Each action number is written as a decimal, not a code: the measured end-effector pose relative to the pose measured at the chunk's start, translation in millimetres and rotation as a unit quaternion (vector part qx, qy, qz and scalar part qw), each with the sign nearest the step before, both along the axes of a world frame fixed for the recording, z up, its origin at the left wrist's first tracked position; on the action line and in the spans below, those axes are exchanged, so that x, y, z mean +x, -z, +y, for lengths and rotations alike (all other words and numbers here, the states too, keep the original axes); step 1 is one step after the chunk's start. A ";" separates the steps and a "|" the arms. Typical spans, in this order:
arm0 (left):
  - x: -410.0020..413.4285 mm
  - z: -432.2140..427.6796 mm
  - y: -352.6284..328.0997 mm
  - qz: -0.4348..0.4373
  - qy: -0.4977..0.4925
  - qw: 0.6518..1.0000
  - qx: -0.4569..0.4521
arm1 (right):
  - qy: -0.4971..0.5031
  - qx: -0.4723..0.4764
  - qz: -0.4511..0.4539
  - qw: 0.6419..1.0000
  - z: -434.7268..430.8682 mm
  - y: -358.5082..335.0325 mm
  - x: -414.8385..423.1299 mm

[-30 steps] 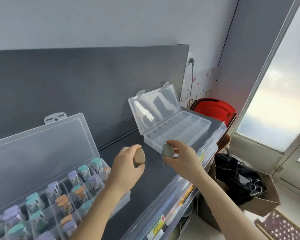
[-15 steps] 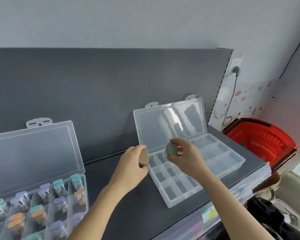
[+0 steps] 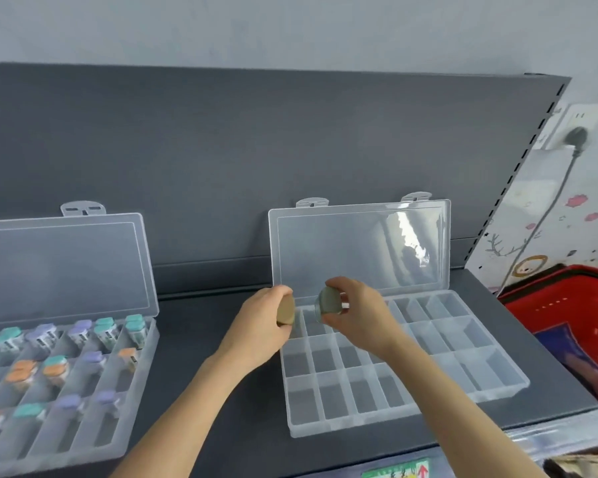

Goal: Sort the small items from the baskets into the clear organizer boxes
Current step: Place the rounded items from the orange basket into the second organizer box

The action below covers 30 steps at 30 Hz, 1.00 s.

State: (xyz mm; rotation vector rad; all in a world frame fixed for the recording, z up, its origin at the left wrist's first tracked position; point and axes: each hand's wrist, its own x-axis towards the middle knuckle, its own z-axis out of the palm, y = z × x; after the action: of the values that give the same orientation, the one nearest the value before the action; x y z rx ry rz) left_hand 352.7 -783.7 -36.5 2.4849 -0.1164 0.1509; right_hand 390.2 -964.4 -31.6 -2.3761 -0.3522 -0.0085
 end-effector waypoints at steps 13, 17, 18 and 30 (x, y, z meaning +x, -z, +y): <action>8.0 6.9 7.8 0.058 0.037 0.997 0.027 | -0.073 -0.127 0.012 0.989 8.8 12.0 5.4; 10.6 9.2 10.2 0.075 0.043 0.995 0.044 | -0.096 -0.171 0.005 0.981 10.3 13.6 7.5; 10.9 8.4 10.7 0.076 0.047 0.995 0.047 | -0.100 -0.176 0.003 0.979 10.5 14.3 7.5; 12.2 4.1 15.8 0.059 0.063 0.995 0.060 | -0.103 -0.188 -0.008 0.977 7.6 22.0 6.2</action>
State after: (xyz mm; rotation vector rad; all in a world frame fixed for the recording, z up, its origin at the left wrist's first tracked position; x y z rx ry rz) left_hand 364.9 -779.6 -52.3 2.5894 -0.2370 -0.0564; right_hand 396.4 -956.8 -53.6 -2.7001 -0.6568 0.1493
